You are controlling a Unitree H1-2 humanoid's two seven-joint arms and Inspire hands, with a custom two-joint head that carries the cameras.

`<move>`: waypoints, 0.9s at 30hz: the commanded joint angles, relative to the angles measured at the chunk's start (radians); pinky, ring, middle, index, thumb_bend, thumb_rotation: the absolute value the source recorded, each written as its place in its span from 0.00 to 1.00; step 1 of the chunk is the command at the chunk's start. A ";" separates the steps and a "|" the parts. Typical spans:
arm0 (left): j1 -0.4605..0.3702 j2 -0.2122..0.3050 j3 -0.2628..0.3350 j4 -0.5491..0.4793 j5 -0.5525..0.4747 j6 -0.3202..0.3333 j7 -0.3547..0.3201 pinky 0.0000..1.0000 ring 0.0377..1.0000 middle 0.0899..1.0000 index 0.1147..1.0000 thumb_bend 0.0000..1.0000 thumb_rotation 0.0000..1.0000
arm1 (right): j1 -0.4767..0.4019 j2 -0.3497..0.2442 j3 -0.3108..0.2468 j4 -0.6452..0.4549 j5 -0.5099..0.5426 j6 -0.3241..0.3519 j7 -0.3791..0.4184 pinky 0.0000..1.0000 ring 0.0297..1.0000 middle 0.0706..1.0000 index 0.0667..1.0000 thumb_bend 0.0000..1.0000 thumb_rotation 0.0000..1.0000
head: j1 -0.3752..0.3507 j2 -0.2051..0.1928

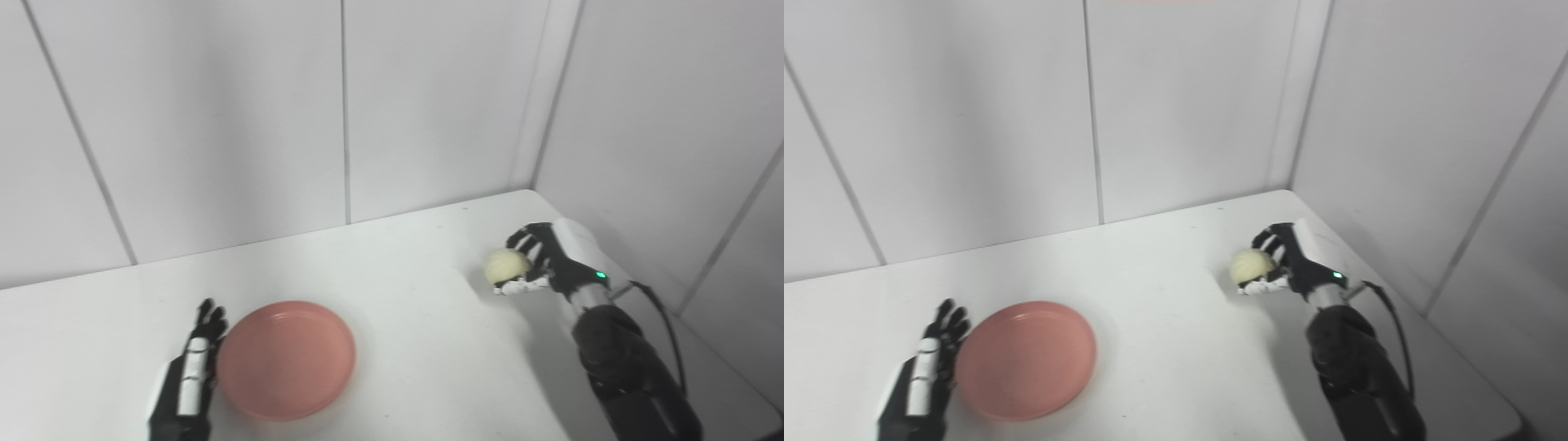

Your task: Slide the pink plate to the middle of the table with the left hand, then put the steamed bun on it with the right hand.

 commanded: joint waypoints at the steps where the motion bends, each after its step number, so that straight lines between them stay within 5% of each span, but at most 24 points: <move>1: -0.006 -0.023 -0.008 0.005 0.009 -0.044 0.015 1.00 1.00 0.99 0.97 0.53 1.00 | -0.022 -0.026 0.004 -0.052 0.042 -0.078 -0.003 0.20 0.28 0.38 0.47 0.52 0.00 | 0.032 0.003; 9: -0.024 -0.045 -0.016 0.063 0.026 -0.084 0.020 1.00 1.00 1.00 0.98 0.47 1.00 | -0.060 0.009 0.086 -0.117 0.141 -0.119 0.059 0.20 0.26 0.44 0.45 0.52 0.00 | 0.148 0.012; 11: -0.029 -0.049 -0.017 0.079 0.032 -0.097 0.023 1.00 1.00 0.99 0.97 0.47 1.00 | -0.071 0.016 0.109 -0.122 0.142 -0.133 0.063 0.29 0.40 0.45 0.45 0.52 0.00 | 0.171 0.013; 12: -0.031 -0.050 -0.018 0.085 0.036 -0.099 0.026 1.00 1.00 0.99 0.97 0.47 1.00 | -0.077 0.021 0.119 -0.124 0.142 -0.132 0.068 0.45 0.39 0.45 0.45 0.51 0.00 | 0.191 0.015; 15: -0.037 -0.057 -0.019 0.105 0.052 -0.106 0.038 1.00 1.00 0.99 0.96 0.49 1.00 | -0.098 0.044 0.151 -0.122 0.150 -0.143 0.075 0.55 0.38 0.46 0.45 0.51 0.00 | 0.229 0.017; 16: -0.038 -0.057 -0.020 0.108 0.058 -0.106 0.041 1.00 1.00 0.98 0.96 0.50 1.00 | -0.103 0.049 0.159 -0.123 0.151 -0.139 0.079 0.35 0.41 0.46 0.44 0.51 0.00 | 0.229 0.017; 18: -0.041 -0.057 -0.027 0.115 0.078 -0.103 0.051 1.00 0.99 0.98 0.96 0.53 1.00 | -0.114 0.065 0.180 -0.128 0.154 -0.125 0.089 0.20 0.42 0.45 0.45 0.51 0.00 | 0.257 0.016; 27: -0.051 -0.068 -0.033 0.152 0.090 -0.138 0.068 0.99 0.99 0.97 0.95 0.58 1.00 | -0.154 0.141 0.267 -0.141 0.115 -0.116 0.114 0.18 0.43 0.47 0.42 0.51 0.00 | 0.347 0.009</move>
